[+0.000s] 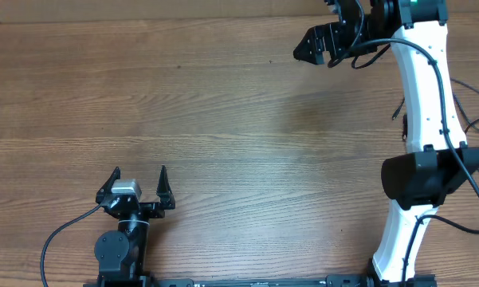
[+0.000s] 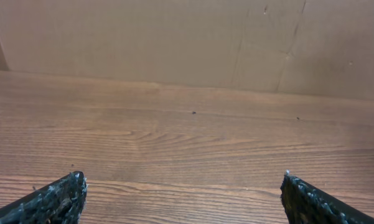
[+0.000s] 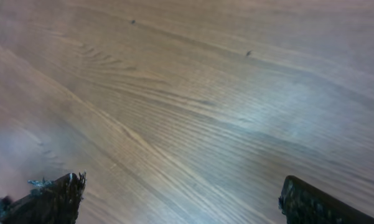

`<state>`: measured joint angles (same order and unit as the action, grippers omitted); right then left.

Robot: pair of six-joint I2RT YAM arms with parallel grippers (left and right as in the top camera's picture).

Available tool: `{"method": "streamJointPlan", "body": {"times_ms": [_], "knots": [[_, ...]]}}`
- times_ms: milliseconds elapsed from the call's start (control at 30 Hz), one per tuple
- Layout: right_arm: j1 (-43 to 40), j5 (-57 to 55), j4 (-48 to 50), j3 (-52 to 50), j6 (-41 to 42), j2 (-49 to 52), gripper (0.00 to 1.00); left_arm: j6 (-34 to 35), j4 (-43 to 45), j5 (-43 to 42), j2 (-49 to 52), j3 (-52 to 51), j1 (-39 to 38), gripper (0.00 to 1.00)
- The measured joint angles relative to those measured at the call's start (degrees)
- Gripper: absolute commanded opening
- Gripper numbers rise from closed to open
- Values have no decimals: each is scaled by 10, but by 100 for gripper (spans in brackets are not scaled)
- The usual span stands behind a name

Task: Untangle cables

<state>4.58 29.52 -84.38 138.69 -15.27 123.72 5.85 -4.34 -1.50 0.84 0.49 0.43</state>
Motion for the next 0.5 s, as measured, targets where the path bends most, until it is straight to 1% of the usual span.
{"method": "streamJointPlan", "body": {"times_ms": [100,200,233,300,333,400,433,500], "knots": [[0,-16,18,-4,-2,-32,100,0,0,0,0,0,0,99],[0,-31,49,-28,-7,-87,100,0,0,0,0,0,0,100],[0,-37,73,-50,-10,-118,100,0,0,0,0,0,0,100],[0,-43,115,-97,-12,-171,100,0,0,0,0,0,0,100],[0,-45,148,-139,-14,-205,100,0,0,0,0,0,0,100],[0,-45,181,-192,-14,-242,100,0,0,0,0,0,0,100],[0,-47,220,-249,-15,-273,100,0,0,0,0,0,0,100],[0,-48,270,-322,-14,-306,100,0,0,0,0,0,0,100]]}}
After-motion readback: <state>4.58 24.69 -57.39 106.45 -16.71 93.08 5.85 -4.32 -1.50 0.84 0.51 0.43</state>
